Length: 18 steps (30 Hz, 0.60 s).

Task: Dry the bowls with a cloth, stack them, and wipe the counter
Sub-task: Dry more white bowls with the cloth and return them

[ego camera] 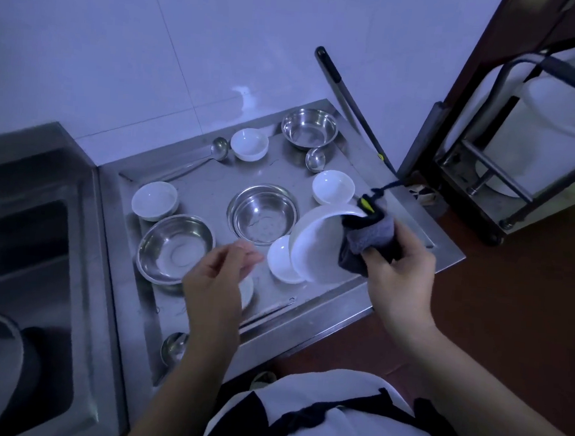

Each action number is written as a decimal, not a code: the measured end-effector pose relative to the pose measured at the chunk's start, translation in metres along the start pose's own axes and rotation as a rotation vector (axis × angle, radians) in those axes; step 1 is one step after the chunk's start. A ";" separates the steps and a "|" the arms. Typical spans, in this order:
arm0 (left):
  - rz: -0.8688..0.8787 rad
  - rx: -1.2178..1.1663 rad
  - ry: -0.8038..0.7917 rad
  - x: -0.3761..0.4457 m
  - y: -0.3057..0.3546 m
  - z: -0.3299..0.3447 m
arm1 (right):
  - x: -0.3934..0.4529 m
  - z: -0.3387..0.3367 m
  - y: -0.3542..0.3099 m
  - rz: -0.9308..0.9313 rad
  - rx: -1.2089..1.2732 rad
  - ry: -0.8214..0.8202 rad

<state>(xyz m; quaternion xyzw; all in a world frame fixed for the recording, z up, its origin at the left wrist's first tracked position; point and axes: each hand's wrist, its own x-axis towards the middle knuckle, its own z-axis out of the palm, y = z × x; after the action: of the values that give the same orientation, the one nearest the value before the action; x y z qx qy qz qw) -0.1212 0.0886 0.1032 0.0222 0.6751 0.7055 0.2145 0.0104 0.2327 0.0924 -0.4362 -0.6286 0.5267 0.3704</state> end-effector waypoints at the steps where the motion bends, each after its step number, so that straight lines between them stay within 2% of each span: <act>1: 0.145 0.070 -0.038 -0.009 0.009 0.000 | 0.002 0.000 -0.003 -0.039 -0.003 0.021; 3: 0.342 0.252 -0.263 -0.032 0.018 0.008 | 0.004 0.004 -0.007 -0.098 0.012 0.028; 5: 0.338 0.309 -0.520 -0.045 0.016 0.022 | 0.002 0.009 -0.011 -0.140 0.016 -0.007; 6: 0.343 0.280 -0.575 -0.045 0.012 0.028 | -0.001 0.011 -0.013 -0.150 0.030 -0.044; 11: 0.329 0.134 -0.617 -0.043 0.016 0.040 | -0.010 0.014 -0.024 -0.098 0.190 -0.319; 14: 0.323 0.129 -0.612 -0.042 0.021 0.035 | -0.007 0.016 -0.026 -0.095 0.171 -0.414; 18: 0.205 0.058 -0.616 -0.033 0.024 0.023 | -0.004 0.013 -0.028 -0.118 0.162 -0.610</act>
<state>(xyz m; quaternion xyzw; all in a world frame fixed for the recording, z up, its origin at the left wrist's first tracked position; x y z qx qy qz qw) -0.0905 0.0996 0.1366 0.3086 0.5926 0.6639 0.3359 -0.0051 0.2228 0.1181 -0.1901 -0.6908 0.6592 0.2283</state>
